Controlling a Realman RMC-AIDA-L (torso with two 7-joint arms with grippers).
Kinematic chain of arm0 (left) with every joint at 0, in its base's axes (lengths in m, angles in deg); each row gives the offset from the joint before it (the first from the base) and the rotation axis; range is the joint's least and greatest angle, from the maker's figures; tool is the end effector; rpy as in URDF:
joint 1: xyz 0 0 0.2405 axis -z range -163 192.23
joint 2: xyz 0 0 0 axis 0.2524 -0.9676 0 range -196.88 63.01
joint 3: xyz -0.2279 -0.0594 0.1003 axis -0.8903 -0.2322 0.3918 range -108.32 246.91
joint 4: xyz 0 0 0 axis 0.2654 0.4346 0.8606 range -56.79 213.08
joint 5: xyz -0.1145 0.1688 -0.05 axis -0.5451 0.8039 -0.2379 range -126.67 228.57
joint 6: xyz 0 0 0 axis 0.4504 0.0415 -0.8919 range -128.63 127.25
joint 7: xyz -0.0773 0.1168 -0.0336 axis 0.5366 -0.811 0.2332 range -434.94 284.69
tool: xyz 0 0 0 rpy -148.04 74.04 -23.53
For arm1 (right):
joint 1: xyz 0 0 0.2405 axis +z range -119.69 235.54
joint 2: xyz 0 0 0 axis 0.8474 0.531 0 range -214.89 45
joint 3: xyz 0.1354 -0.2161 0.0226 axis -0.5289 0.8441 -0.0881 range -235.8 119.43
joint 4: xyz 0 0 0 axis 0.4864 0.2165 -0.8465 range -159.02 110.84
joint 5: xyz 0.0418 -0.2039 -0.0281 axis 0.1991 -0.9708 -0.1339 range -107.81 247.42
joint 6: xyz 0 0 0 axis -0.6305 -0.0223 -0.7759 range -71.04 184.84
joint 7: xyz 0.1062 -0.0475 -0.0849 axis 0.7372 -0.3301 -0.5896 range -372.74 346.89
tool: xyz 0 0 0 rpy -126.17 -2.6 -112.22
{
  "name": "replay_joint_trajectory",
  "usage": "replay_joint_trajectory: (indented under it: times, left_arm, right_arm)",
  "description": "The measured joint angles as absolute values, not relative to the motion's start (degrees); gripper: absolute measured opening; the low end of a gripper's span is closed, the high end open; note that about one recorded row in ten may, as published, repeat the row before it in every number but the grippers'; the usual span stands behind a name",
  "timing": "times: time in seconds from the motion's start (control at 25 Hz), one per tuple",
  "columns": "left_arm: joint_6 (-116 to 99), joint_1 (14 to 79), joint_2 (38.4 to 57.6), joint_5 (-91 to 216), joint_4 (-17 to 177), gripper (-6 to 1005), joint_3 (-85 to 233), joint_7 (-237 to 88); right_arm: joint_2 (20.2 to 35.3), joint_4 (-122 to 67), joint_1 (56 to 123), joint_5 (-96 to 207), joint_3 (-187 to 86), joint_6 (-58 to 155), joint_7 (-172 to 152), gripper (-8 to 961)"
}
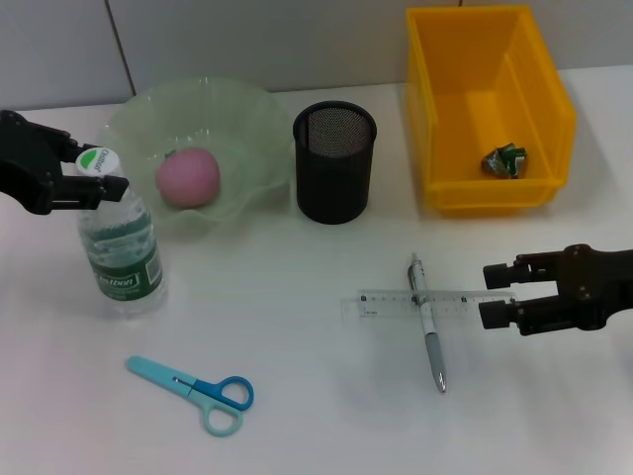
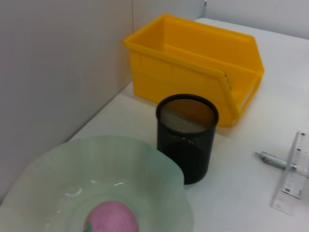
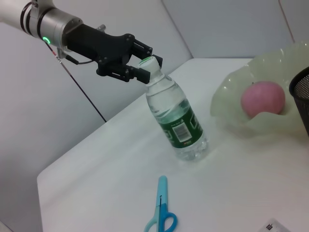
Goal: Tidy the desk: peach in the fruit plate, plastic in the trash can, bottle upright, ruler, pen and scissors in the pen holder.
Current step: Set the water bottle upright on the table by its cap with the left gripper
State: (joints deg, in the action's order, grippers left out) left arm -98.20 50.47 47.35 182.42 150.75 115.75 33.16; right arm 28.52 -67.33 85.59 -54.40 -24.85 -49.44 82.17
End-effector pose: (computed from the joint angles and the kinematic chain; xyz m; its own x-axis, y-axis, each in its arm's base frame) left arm -0.1990 0.3726 0.1008 0.9369 0.3319 0.1096 0.3491 -0.8732 -0.3401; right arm 0.2874 0.2954 0.0563 0.7125 -0.5763 -0.4003 -0.6076 -0.7921 0.0589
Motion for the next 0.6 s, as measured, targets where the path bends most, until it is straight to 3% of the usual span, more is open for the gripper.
replay_joint_trajectory:
  times: [0.6]
  left_arm:
    - [-94.1, 49.4, 46.77, 182.9, 149.0, 438, 114.4, 31.8]
  right_arm:
    - [28.52, -67.3, 86.0, -54.3, -25.0, -49.4, 82.3, 769]
